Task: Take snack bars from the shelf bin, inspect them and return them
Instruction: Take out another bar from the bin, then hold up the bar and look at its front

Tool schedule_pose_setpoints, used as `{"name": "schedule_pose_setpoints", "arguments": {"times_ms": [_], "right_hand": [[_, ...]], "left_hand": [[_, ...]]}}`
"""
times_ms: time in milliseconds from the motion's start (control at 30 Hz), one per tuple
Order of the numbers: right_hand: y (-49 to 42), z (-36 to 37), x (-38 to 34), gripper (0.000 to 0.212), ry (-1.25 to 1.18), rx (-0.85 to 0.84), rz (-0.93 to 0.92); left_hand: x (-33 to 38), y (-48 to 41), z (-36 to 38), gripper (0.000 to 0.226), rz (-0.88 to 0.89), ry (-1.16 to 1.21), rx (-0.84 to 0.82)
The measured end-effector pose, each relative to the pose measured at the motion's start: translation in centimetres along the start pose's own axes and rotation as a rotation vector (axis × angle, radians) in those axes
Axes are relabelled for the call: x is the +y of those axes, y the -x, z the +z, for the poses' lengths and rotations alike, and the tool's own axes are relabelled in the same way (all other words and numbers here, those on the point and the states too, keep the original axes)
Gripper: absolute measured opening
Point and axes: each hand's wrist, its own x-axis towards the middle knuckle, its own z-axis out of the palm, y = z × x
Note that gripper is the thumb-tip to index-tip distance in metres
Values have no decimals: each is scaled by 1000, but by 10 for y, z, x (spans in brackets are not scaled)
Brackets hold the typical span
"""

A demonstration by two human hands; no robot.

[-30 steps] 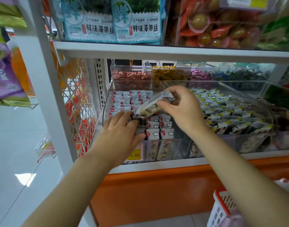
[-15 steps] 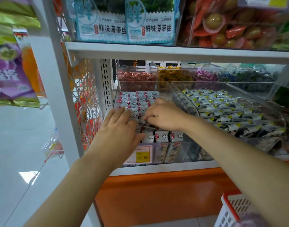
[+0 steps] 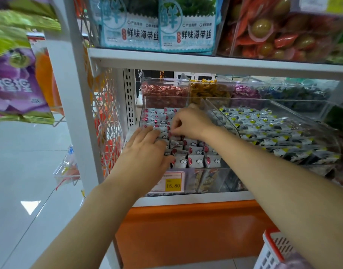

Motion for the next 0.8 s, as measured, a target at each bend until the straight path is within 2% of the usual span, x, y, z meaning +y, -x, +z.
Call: {"name": "schedule_pose_setpoints", "arguments": {"times_ms": [100, 200, 300, 367, 433, 500, 600, 667, 733, 800], "right_hand": [[12, -16, -4, 6, -281, 134, 26], [38, -36, -5, 8, -368, 347, 27], [72, -45, -2, 8, -545, 527, 84], [95, -45, 0, 9, -818, 579, 176], [115, -43, 1, 10, -1166, 556, 256], [126, -40, 3, 13, -1400, 521, 309], [136, -38, 5, 11, -1585, 485, 343], [140, -35, 7, 12, -1705, 443, 355], [144, -33, 7, 22, -1811, 392, 370], [147, -30, 8, 24, -1860, 361, 380]], "left_hand": [[0, 0, -2, 42, -7, 49, 47], [2, -1, -4, 40, -29, 118, 123], [9, -2, -9, 45, -92, 301, 215], [17, -2, -11, 48, -139, 480, 238], [24, -1, -9, 49, -183, 623, 198], [28, -2, -7, 40, -224, 767, 150], [34, -3, -8, 19, -323, 1104, 144], [37, -5, -8, 19, -398, 1257, 138], [38, -6, -8, 21, -471, 1417, 126], [38, -7, -8, 24, -535, 1500, 129]]}}
